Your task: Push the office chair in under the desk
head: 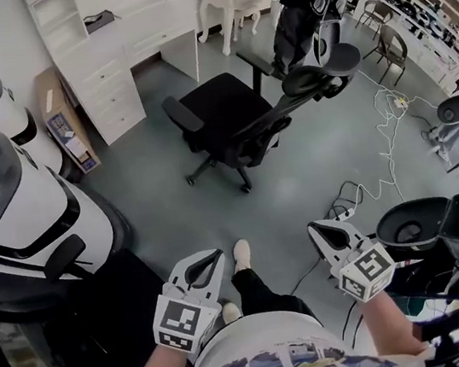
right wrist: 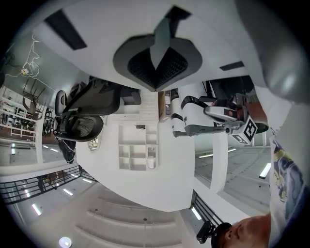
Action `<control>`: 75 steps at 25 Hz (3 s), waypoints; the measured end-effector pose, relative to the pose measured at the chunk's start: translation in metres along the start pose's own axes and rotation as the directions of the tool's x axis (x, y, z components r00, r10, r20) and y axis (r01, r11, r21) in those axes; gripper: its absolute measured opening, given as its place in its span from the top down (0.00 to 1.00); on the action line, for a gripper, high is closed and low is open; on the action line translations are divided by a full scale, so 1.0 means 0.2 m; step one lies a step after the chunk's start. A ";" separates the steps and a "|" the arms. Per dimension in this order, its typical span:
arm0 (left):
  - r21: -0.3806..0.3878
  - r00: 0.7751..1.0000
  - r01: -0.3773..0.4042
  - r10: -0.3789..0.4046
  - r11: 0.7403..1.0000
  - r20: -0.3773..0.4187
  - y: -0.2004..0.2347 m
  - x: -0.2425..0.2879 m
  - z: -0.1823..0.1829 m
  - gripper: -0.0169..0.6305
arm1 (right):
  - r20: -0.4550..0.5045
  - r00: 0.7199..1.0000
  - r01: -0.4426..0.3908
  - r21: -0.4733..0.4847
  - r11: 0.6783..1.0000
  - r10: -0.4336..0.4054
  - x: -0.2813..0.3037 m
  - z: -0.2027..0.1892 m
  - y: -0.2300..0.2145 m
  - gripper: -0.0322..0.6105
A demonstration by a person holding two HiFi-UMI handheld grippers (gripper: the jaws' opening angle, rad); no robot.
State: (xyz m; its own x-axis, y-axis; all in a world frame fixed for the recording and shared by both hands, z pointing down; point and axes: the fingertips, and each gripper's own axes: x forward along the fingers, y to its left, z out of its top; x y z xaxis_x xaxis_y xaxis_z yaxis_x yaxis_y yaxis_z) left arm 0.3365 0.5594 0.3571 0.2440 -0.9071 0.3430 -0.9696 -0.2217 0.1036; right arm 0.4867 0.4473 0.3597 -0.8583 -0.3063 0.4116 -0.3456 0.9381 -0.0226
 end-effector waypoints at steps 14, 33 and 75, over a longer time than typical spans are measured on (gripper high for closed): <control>0.015 0.996 -0.071 0.072 0.997 -0.050 0.60 0.53 0.28 0.95 | 0.107 0.993 0.036 0.180 0.983 -0.056 0.62 0.31 -0.73 0.65; 0.050 0.982 -0.008 0.018 0.999 -0.189 1.30 1.30 0.25 0.79 | -0.001 0.945 0.253 0.637 0.728 -0.328 1.00 0.27 -1.53 0.51; 0.212 0.458 0.749 -0.259 0.627 -0.850 2.24 2.20 -0.74 0.45 | -0.377 0.788 0.593 0.680 0.432 -0.488 1.08 0.21 -1.36 0.58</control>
State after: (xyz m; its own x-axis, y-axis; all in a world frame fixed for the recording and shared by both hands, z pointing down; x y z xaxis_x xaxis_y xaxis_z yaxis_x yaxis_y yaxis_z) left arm 0.0120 0.1137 0.6933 0.3786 -0.0537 0.9240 -0.4292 -0.8947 0.1239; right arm 0.3796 0.1190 0.4157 -0.3646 -0.6377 0.6786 -0.9159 0.1140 -0.3849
